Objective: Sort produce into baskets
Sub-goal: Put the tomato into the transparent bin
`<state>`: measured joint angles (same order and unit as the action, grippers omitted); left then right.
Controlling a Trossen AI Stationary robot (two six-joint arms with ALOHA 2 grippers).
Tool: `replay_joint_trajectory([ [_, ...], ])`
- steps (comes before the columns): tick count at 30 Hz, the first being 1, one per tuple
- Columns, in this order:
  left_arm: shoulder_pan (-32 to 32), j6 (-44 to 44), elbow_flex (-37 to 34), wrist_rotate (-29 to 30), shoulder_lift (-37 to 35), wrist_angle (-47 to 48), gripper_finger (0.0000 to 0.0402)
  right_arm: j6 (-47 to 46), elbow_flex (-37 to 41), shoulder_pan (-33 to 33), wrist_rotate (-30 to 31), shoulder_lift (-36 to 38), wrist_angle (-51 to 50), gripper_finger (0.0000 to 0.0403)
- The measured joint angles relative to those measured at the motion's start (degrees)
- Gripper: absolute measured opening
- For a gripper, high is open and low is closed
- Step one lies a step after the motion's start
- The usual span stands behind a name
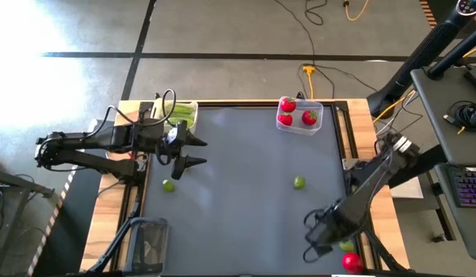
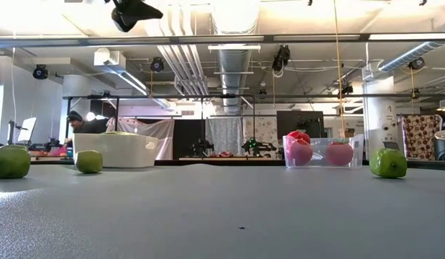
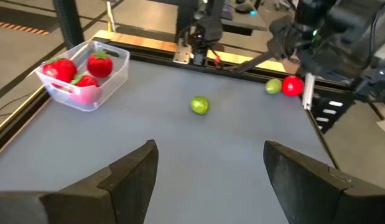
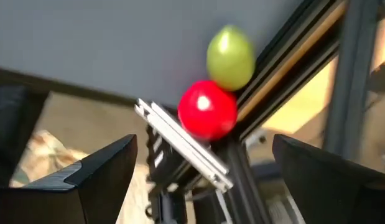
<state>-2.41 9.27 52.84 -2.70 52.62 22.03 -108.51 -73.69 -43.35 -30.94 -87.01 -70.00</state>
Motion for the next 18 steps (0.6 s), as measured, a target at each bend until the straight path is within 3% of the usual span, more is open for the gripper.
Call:
replay_joint_trajectory([
  [5,0.99,-0.04,-0.01,0.02,-0.02,-0.07,0.0274,-0.54,0.0,-2.8,-9.9,-7.14,6.34,0.0367],
  [10,1.38,0.53,-0.03,0.06,-0.02,-0.05,0.0274,4.6,0.24,-4.26,-19.89,-12.08,11.5,0.0369],
  [18,3.19,-0.21,-0.05,0.07,0.0,-0.05,0.0274,12.21,8.61,-5.82,-23.42,-15.14,16.5,0.0369],
])
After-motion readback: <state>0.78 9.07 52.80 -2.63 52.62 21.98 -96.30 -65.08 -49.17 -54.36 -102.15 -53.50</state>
